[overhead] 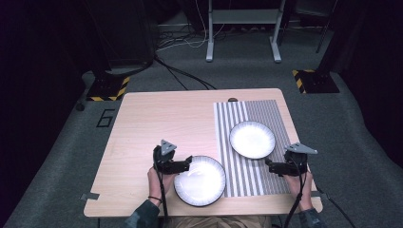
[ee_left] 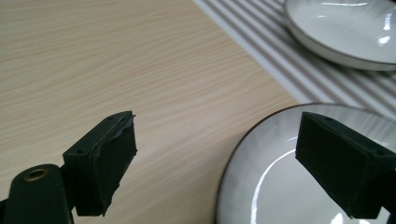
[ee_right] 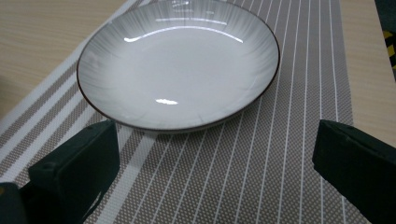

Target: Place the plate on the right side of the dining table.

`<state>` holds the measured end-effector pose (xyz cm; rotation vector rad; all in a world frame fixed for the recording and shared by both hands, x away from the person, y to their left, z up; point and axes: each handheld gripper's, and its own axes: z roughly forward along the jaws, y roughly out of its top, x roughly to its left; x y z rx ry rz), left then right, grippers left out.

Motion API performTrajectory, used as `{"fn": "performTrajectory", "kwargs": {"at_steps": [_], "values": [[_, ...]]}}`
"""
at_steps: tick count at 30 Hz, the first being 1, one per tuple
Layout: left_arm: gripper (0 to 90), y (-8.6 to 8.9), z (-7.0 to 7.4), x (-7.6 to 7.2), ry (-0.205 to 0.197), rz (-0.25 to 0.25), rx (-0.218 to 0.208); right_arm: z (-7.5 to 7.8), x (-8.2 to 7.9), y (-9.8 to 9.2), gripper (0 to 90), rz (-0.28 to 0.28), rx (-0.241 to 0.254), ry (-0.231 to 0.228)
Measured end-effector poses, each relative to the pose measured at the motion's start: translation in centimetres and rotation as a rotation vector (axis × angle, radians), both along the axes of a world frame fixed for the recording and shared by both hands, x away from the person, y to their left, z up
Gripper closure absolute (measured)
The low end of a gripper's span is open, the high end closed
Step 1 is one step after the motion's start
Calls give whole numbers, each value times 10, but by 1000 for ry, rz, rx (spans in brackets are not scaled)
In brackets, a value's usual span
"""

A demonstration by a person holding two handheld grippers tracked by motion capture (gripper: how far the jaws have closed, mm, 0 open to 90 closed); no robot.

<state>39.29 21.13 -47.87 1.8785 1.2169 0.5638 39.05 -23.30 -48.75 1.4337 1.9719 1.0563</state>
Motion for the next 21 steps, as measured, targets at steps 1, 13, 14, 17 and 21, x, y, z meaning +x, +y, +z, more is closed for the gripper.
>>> {"fn": "performTrajectory", "kwargs": {"at_steps": [1, 13, 14, 17, 21], "values": [[119, 8, -3, -1, 4, 20, -6, -3, -1, -1, 0, -4, -2, 5], [120, 69, -41, -8, 68, 160, -36, -41, -8, -4, 0, -63, -66, 96], [119, 70, -43, -8, 72, 160, -31, -41, -7, -2, 0, -59, -85, 117], [111, 71, -49, -6, 84, 168, -25, -41, -8, 1, 0, -56, -108, 105], [100, 70, -51, -5, 104, 172, -3, -42, -8, 0, 0, -56, -100, 112]]}}
